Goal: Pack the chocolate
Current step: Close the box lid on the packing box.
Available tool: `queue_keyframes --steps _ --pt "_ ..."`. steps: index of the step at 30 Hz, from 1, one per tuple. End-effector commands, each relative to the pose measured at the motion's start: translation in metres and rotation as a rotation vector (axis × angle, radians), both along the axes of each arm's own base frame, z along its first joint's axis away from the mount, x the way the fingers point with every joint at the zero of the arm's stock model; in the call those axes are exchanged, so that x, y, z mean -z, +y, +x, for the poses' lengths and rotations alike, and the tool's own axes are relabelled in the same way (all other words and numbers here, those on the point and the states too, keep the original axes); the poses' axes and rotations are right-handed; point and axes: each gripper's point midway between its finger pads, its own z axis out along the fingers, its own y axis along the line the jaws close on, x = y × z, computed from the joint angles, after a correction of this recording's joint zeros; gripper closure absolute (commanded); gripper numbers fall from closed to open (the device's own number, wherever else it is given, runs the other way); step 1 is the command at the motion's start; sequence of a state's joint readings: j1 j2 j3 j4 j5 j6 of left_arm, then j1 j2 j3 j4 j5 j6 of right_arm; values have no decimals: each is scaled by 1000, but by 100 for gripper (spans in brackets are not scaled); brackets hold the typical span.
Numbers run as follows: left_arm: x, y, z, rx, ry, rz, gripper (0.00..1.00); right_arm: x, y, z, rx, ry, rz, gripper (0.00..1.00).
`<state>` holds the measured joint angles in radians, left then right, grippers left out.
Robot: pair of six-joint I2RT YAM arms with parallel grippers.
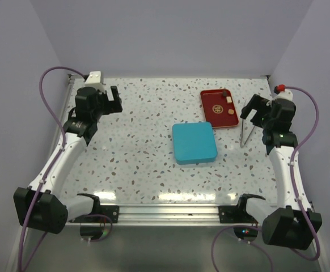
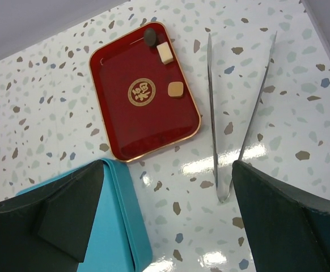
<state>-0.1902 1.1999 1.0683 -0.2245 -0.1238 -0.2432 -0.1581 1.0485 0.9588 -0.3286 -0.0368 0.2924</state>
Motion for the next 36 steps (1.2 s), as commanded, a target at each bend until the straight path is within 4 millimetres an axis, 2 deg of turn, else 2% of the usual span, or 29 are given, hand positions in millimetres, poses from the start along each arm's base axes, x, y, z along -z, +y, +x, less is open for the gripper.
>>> queue_keyframes --steps 1,3,4,5,6,7,8,9,10,13,16,17,18,19,22,27,30,36 --pt "2 -12 -6 56 -21 -51 0 2 -2 6 2 3 3 1" --pt "9 -27 -8 107 -24 -95 0 17 4 8 -26 46 28 1" --pt "25 -32 -13 110 4 -115 0 23 5 7 -27 63 37 1" --pt "30 -48 -16 148 5 -124 0 30 6 7 -27 84 43 1" --pt "36 -55 -19 157 18 -123 0 38 7 6 -27 110 44 1" --pt "50 -64 -23 163 46 -118 0 48 8 3 -27 142 40 1" --pt "56 -84 -30 202 61 -112 0 53 18 2 -52 161 22 1" --pt "62 -90 -31 197 78 -109 0 62 20 2 -50 192 -1 1" --pt "75 -99 -32 204 123 -127 0 70 33 0 -80 222 -22 1" --pt "97 -128 -40 235 197 -130 0 91 41 1 -98 277 -17 1" --pt "117 -137 -39 177 260 -90 0 108 47 0 -107 316 -26 1" --pt "128 -144 -48 184 303 -61 0 112 49 -1 -115 325 -29 1" --pt "135 -143 -48 154 322 -38 0 115 50 -1 -120 334 -27 1" --pt "148 -148 -49 153 359 -23 0 122 53 -2 -127 357 -22 1" --pt "166 -164 -55 172 407 14 0 133 59 -4 -156 391 -27 1" --pt "176 -190 -58 198 438 60 0 156 70 -12 -189 469 -56 2" --pt "187 -196 -60 207 462 78 0 169 73 -18 -202 507 -60 2" --pt "196 -208 -62 231 482 82 0 179 74 -20 -211 538 -62 2"
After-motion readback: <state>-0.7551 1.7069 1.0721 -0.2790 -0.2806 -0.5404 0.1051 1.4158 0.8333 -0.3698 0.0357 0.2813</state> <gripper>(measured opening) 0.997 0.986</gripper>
